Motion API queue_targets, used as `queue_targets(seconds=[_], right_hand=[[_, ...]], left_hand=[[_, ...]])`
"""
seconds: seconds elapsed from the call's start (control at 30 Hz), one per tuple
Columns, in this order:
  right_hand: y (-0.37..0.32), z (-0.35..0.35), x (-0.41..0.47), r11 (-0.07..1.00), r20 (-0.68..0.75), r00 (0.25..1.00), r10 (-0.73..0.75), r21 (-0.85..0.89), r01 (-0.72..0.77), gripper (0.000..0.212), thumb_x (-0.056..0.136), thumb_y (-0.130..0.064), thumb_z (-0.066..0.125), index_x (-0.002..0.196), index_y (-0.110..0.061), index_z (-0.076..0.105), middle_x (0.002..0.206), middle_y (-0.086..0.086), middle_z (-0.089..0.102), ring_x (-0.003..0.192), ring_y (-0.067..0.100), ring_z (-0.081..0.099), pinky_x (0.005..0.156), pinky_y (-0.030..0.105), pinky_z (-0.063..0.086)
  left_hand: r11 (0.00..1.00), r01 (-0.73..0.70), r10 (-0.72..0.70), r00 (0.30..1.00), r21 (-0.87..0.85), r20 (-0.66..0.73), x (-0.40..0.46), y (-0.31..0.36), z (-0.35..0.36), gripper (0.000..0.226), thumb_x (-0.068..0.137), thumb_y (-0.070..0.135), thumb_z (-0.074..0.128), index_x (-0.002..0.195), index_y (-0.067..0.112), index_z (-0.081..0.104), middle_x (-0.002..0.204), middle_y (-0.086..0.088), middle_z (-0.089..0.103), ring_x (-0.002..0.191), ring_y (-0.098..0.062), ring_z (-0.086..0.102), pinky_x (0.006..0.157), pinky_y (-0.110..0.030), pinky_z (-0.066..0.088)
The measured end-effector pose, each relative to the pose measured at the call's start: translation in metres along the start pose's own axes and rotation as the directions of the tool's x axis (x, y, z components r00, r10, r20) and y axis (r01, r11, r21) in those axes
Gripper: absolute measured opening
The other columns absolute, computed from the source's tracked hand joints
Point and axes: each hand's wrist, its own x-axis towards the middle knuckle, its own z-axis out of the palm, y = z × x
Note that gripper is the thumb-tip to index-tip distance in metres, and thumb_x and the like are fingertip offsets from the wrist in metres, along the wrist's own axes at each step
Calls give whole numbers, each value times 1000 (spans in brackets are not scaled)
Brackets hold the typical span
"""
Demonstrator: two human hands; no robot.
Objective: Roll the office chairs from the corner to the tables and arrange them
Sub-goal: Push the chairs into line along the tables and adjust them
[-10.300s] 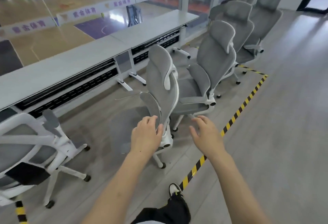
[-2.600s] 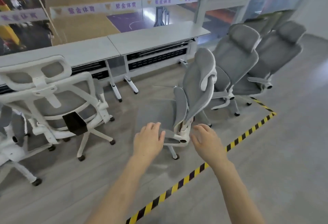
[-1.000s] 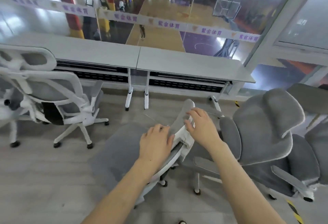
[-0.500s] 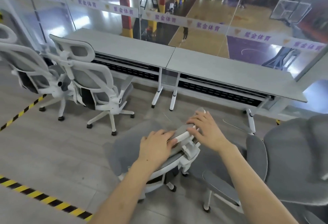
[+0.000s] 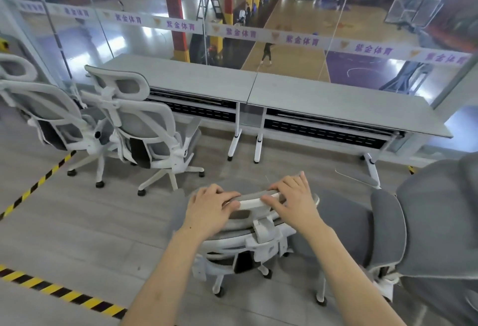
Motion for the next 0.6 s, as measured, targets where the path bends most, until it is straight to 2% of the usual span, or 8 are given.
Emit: queue_targets(seconds=[0.1,0.17,0.23,0.3,0.4,0.5,0.6], right_hand=[[-24,10,-7,1000,8,1000,-29,-12,29,46,98,-66,47,111,-29,72,97,-17,51,105,12,54,127,51,17],[-37,14,-13,999,9,999,-53,-15,53,44,102,-60,45,119,-29,70,100,-19,51,107,12,54,126,48,19],[-51,21,-16,999,-2,999,-53,-4,53,42,103,-57,45,120,-28,70,100,-19,51,104,13,54,119,47,29],[-66,30,-16,999,-23,999,-42,1,42,41,103,-58,46,118,-28,70,100,-17,52,100,15,53,108,44,37],[-85,42,-15,1000,-50,999,-14,-20,13,40,102,-58,46,116,-29,70,101,-15,55,99,17,54,102,42,37],[-92,46,-16,1000,-60,998,2,-23,-4,39,103,-58,47,119,-30,68,106,-15,57,103,18,55,103,39,36],[-85,44,-26,997,-95,993,68,-28,-71,49,102,-63,47,132,-28,63,128,-11,57,124,19,52,115,41,34]], left_hand=[[999,-13,17,996,45,-90,-3,-32,-7,33,103,59,44,131,57,60,115,18,45,124,-16,40,114,-42,27],[999,-31,34,989,20,-144,-5,-53,-11,31,103,55,45,128,53,63,116,17,46,126,-15,43,118,-49,25],[998,-67,67,981,2,-182,-4,-73,-13,30,103,52,45,126,48,64,120,16,49,126,-15,46,118,-55,28],[993,-120,117,969,2,-216,-3,-91,-17,30,103,48,45,124,43,65,123,15,51,124,-15,49,113,-54,34],[981,-190,191,950,28,-249,2,-109,-25,25,105,43,48,123,41,65,121,15,50,121,-12,49,106,-51,40],[978,-210,206,960,-1,-192,8,-117,-30,30,106,47,45,130,43,61,130,17,47,132,-15,47,111,-51,38],[970,-180,148,970,-163,-194,7,-130,-23,51,102,60,44,150,44,41,152,15,37,144,-18,39,115,-54,37]])
